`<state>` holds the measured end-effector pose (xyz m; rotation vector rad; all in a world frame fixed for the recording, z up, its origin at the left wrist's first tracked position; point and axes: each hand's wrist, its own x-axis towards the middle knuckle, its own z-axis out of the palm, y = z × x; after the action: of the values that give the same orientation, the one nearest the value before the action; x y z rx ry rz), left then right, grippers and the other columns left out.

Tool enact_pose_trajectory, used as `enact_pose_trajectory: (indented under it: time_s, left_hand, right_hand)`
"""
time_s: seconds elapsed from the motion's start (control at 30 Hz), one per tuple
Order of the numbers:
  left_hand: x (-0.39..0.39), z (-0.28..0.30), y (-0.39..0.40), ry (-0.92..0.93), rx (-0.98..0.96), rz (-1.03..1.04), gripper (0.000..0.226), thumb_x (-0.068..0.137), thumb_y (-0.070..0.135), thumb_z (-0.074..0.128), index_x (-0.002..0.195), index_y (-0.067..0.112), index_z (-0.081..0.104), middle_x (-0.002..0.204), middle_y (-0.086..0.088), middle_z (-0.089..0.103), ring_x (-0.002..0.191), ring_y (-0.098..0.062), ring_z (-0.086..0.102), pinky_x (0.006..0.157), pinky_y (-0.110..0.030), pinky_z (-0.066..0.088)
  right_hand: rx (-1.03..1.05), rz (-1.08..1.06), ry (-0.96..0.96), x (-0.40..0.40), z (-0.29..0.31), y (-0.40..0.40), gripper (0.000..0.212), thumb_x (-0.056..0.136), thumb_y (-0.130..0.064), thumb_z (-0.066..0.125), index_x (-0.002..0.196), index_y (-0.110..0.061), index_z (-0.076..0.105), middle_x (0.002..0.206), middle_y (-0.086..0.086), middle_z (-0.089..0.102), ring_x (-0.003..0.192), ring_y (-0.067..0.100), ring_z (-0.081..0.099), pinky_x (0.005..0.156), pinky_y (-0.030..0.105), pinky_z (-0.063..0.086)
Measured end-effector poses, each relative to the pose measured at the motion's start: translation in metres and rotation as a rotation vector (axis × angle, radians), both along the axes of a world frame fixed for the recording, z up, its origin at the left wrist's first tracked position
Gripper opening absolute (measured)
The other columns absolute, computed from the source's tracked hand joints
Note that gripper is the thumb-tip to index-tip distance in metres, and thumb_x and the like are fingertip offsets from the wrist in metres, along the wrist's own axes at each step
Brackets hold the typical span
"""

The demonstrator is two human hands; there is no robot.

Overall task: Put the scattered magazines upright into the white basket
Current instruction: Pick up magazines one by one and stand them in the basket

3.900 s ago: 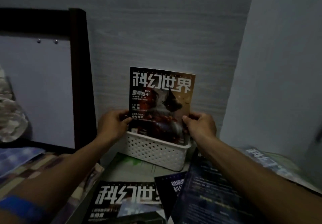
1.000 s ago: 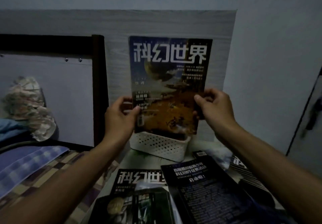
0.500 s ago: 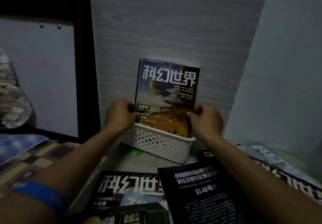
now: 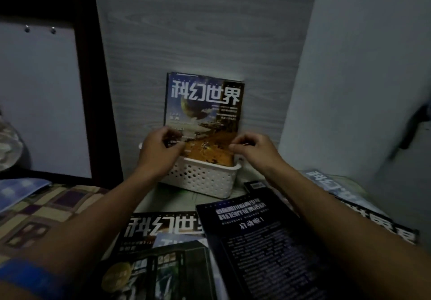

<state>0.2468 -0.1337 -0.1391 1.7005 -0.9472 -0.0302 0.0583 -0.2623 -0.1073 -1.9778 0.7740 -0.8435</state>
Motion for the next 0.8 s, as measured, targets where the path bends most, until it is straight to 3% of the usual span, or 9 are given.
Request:
enact_pose_trajectory:
  time_s: [0.13,0.2,0.27,0.4,0.5,0.57,0.63,0.7,0.8]
  left_hand:
    - [-0.069,0.002,0.036,-0.280,0.124,-0.305,0.021,0.090,0.018,0.065,0.083,0.037,0.061,0.087,0.012,0.066,0.077,-0.002,0.062,0.064,-0.023,0.047]
    - [-0.102,0.006,0.053,-0.505,0.425,-0.595,0.009,0.088,0.027,0.066,0.091,0.035,0.066,0.091,0.013,0.069,0.080,-0.002,0.063,0.069,-0.027,0.051]
    - [-0.129,0.008,0.061,-0.680,0.733,-0.725,0.025,0.084,0.037,0.068,0.108,0.033,0.066,0.106,0.009,0.069,0.094,-0.011,0.064,0.079,-0.024,0.049]
    - [-0.170,0.005,0.069,-0.659,0.935,-0.662,0.054,0.080,0.054,0.067,0.129,0.033,0.058,0.125,0.005,0.065,0.109,-0.017,0.061,0.084,-0.019,0.041]
    - [-0.182,0.004,0.075,-0.668,0.947,-0.573,0.061,0.077,0.059,0.066,0.132,0.033,0.056,0.131,0.002,0.063,0.115,-0.019,0.059,0.094,-0.024,0.046]
    - [-0.188,0.001,0.082,-0.633,0.949,-0.536,0.065,0.076,0.068,0.061,0.130,0.033,0.057,0.131,0.001,0.063,0.117,-0.021,0.059,0.099,-0.031,0.047]
    - [-0.195,0.000,0.088,-0.475,0.869,-0.577,0.070,0.074,0.082,0.046,0.123,0.035,0.062,0.122,0.005,0.068,0.107,-0.014,0.065,0.097,-0.035,0.050]
    - [-0.199,0.006,0.097,-0.018,0.653,-0.692,0.074,0.071,0.089,0.039,0.118,0.039,0.067,0.110,0.016,0.072,0.096,-0.004,0.069,0.092,-0.032,0.052]
    - [-0.205,0.022,0.111,0.628,0.228,-0.728,0.057,0.073,0.076,0.054,0.099,0.030,0.076,0.095,0.005,0.077,0.088,-0.013,0.073,0.076,-0.025,0.056]
  right_hand:
    - [0.007,0.029,0.134,-0.069,-0.012,0.019,0.028,0.080,-0.001,0.065,0.089,-0.027,0.071,0.096,0.007,0.071,0.080,0.018,0.064,0.068,0.023,0.046]
    - [-0.111,-0.070,0.310,-0.112,-0.024,0.023,0.019,0.081,-0.011,0.070,0.093,-0.025,0.070,0.099,0.003,0.070,0.089,0.018,0.064,0.072,0.024,0.044]
    - [-0.129,-0.171,0.403,-0.151,-0.036,0.026,0.010,0.080,-0.019,0.072,0.090,-0.021,0.068,0.096,-0.001,0.069,0.090,0.016,0.064,0.074,0.027,0.046]
    - [-0.026,-0.195,0.456,-0.194,-0.054,0.040,0.016,0.075,-0.030,0.077,0.077,-0.014,0.072,0.070,0.000,0.074,0.061,0.011,0.069,0.053,0.019,0.049]
    - [0.213,-0.070,0.328,-0.195,-0.051,0.053,0.017,0.073,-0.017,0.081,0.081,-0.004,0.075,0.075,0.015,0.075,0.063,0.017,0.068,0.065,0.028,0.054]
    - [0.303,-0.057,0.199,-0.191,-0.040,0.065,0.032,0.072,-0.003,0.079,0.103,-0.004,0.072,0.081,0.011,0.074,0.067,0.018,0.070,0.068,0.029,0.059]
    - [0.237,-0.061,0.083,-0.186,-0.025,0.085,0.058,0.073,0.005,0.075,0.126,-0.014,0.060,0.085,0.008,0.063,0.071,0.020,0.065,0.066,0.029,0.054]
    - [0.082,0.019,-0.010,-0.186,-0.015,0.115,0.069,0.074,0.004,0.073,0.130,-0.032,0.053,0.086,-0.001,0.057,0.072,0.014,0.061,0.063,0.030,0.053]
    - [-0.107,0.170,-0.096,-0.187,-0.014,0.174,0.072,0.079,-0.001,0.068,0.123,-0.055,0.048,0.094,-0.026,0.059,0.082,-0.001,0.066,0.067,0.019,0.058]
